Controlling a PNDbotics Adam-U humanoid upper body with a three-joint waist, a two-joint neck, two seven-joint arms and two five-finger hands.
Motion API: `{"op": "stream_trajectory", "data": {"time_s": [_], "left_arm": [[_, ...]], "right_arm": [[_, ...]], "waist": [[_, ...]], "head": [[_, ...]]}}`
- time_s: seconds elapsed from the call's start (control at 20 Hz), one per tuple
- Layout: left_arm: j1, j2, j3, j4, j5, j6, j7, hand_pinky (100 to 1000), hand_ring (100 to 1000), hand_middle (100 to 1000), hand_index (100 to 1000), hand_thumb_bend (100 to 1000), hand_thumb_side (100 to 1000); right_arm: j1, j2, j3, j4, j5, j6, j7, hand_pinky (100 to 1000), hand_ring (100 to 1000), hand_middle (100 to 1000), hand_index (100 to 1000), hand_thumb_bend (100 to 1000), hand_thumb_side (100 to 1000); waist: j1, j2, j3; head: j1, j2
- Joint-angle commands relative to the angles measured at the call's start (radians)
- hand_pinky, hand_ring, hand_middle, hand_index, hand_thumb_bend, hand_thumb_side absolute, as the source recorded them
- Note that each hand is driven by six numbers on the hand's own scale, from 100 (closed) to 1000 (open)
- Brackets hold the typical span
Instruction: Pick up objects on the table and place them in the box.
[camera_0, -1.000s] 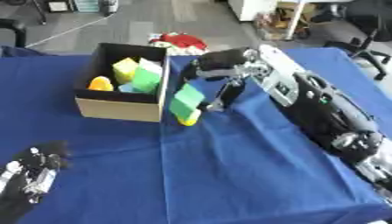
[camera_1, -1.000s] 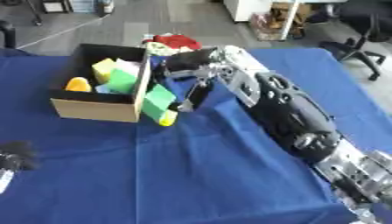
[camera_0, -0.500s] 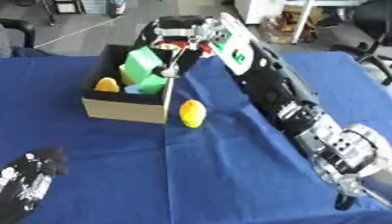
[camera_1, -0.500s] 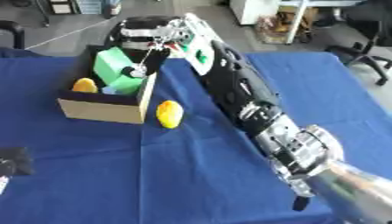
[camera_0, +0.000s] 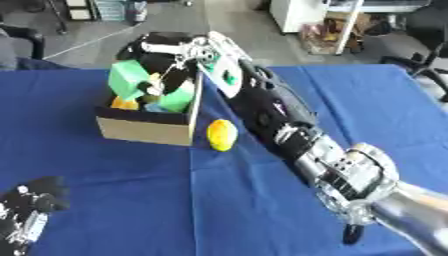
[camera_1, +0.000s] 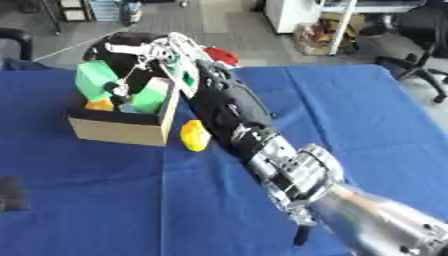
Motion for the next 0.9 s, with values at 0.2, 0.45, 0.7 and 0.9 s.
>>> {"op": "stream_trajectory", "data": {"time_s": [0.2, 0.45, 0.7, 0.9], "left_arm": [[-0.014, 0.0, -0.001, -0.017, 0.004, 0.0, -0.002, 734, 618, 641, 814, 100, 593], [-0.013, 0.002, 0.003, -0.017, 0.002, 0.001, 0.002, 734, 618, 641, 814, 100, 594], [-0.003, 0.011, 0.014, -0.015, -0.004, 0.002, 0.012, 734, 618, 640, 814, 100, 596], [0.005, 0.017, 0.022, -0.014, -0.01, 0.003, 0.021, 734, 618, 640, 814, 100, 597]], "right_arm": [[-0.011, 0.045, -0.039, 0.022, 0.394, 0.052, -0.234, 919, 904, 953, 1000, 460, 336], [-0.01, 0.026, -0.047, -0.002, 0.365, 0.021, -0.308, 897, 878, 926, 998, 373, 268], [0.021, -0.093, 0.011, -0.152, 0.038, -0.059, -0.263, 883, 859, 897, 994, 238, 183], [0.113, -0.229, 0.055, -0.327, -0.225, -0.058, -0.146, 879, 852, 861, 969, 141, 142]], "waist": [[0.018, 0.004, 0.0], [0.013, 0.003, -0.012], [0.001, -0.008, -0.046], [-0.012, -0.016, -0.082]], "head": [[-0.004, -0.015], [0.002, -0.015], [0.028, -0.002], [0.054, 0.005]]}}
